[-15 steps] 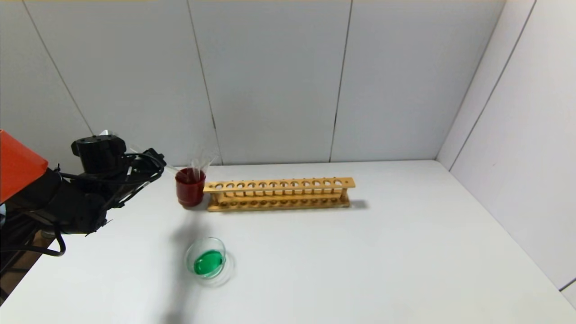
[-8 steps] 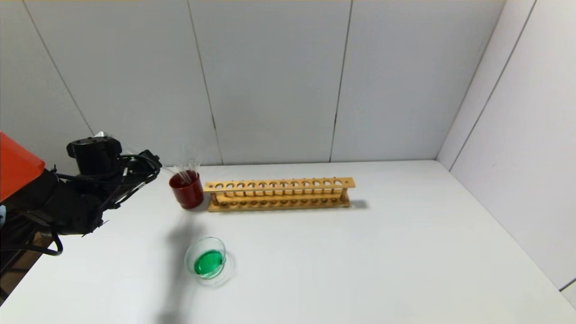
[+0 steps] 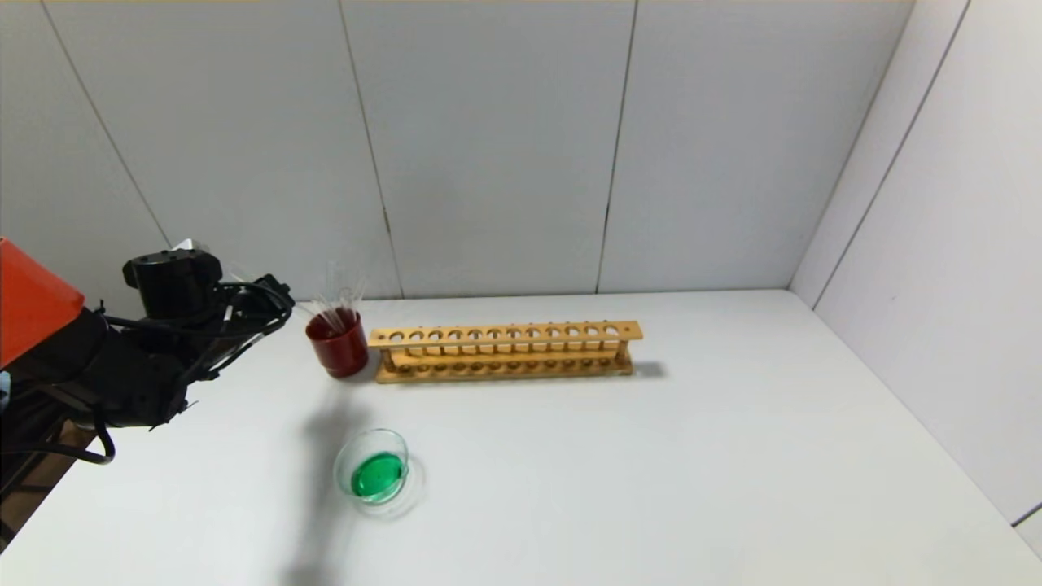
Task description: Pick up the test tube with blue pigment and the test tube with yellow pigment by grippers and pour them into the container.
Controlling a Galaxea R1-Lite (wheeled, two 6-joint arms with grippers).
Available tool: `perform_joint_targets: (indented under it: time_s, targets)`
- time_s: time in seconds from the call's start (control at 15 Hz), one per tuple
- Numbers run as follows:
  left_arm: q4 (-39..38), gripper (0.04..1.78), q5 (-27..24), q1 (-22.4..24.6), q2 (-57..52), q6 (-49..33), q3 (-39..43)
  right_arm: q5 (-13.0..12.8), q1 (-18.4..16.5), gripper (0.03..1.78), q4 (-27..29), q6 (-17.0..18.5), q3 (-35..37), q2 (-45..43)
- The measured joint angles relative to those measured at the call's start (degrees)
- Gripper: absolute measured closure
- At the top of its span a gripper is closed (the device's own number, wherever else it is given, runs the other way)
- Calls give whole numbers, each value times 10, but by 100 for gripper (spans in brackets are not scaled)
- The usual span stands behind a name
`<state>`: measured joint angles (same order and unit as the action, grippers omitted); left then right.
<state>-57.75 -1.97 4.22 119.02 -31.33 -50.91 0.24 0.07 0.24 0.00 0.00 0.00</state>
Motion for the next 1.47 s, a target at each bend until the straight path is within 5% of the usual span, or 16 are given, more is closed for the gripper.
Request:
perform_joint_targets:
  time_s: [0.4, 0.8, 1.0, 1.47]
  targets:
    - [-10, 134, 8, 0, 4, 2, 1, 0, 0, 6, 0, 0, 0, 0]
    - [-13, 42, 11, 0, 0, 13, -1, 0, 0, 6, 0, 0, 0, 0]
    - [-13, 14, 8, 0, -20, 26, -6, 0, 0, 6, 0, 0, 0, 0]
    - [44, 7, 8, 5, -154, 76, 1, 0, 0, 6, 0, 0, 0, 0]
